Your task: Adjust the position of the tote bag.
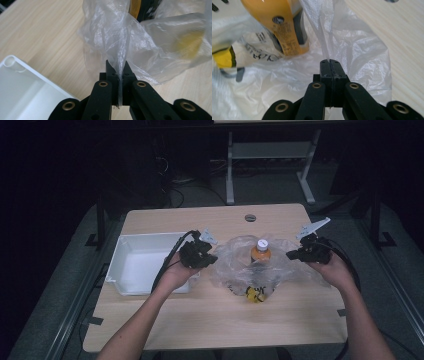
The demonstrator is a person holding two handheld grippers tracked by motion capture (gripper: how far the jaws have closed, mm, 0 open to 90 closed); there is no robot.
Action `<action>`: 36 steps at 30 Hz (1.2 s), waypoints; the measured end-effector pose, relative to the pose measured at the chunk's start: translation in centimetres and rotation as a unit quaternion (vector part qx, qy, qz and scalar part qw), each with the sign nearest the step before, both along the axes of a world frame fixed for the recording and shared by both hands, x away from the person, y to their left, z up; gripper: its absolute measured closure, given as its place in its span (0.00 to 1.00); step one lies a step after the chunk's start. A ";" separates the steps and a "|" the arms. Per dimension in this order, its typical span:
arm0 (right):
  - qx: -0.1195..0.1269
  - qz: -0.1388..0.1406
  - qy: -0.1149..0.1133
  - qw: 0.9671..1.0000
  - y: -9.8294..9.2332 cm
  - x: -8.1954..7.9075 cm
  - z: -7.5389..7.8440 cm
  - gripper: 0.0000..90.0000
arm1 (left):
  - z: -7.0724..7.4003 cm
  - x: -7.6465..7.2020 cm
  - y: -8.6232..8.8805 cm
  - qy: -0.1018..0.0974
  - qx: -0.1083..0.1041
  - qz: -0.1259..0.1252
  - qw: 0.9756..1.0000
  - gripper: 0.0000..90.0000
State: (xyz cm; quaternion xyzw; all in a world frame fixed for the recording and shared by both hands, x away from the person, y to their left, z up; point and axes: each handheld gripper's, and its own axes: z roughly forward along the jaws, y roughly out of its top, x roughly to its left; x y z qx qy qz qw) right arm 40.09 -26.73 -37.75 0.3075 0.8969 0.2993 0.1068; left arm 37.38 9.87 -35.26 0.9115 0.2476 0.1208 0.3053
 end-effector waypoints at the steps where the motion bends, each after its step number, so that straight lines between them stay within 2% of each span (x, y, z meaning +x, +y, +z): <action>1: -0.002 -0.001 0.002 1.000 0.0 0.0 -0.1 1.00 | -0.3 0.0 0.0 0.003 -0.001 0.002 1.000 0.99; 5: -0.001 -0.002 0.011 1.000 0.4 -0.1 -0.6 1.00 | -1.2 0.1 -0.3 0.008 0.011 0.001 1.000 0.99; 8: -0.011 0.003 0.011 1.000 1.1 -0.3 -1.0 1.00 | -1.7 -0.1 -0.6 0.007 0.023 -0.005 1.000 0.99; 12: -0.015 0.002 0.016 1.000 1.5 -0.3 -1.4 1.00 | -1.9 -0.3 -0.9 0.008 0.026 -0.004 1.000 0.99; 18: -0.004 -0.009 0.025 1.000 1.3 -0.2 -2.5 1.00 | -2.1 -0.3 -1.2 0.011 0.023 -0.005 1.000 0.99; 21: -0.017 -0.011 0.033 0.999 1.4 -0.3 -3.6 1.00 | -2.4 -0.3 -1.4 0.011 0.041 -0.007 0.999 0.99; 25: -0.017 -0.016 0.048 0.999 1.0 -0.4 -4.8 1.00 | -2.8 -0.5 -1.5 0.014 0.045 -0.009 0.999 0.99; 28: -0.019 -0.018 0.053 0.998 0.8 -0.5 -5.1 1.00 | -2.9 -0.5 -1.6 0.023 0.048 -0.014 0.998 0.99; 30: -0.017 -0.016 0.048 0.999 0.7 -0.7 -5.1 1.00 | -3.0 -0.7 -1.7 0.024 0.048 -0.014 0.998 0.99; 36: -0.011 -0.021 0.055 0.998 0.3 -1.1 -5.7 1.00 | -3.6 -1.1 -2.1 0.027 0.056 -0.023 0.998 0.99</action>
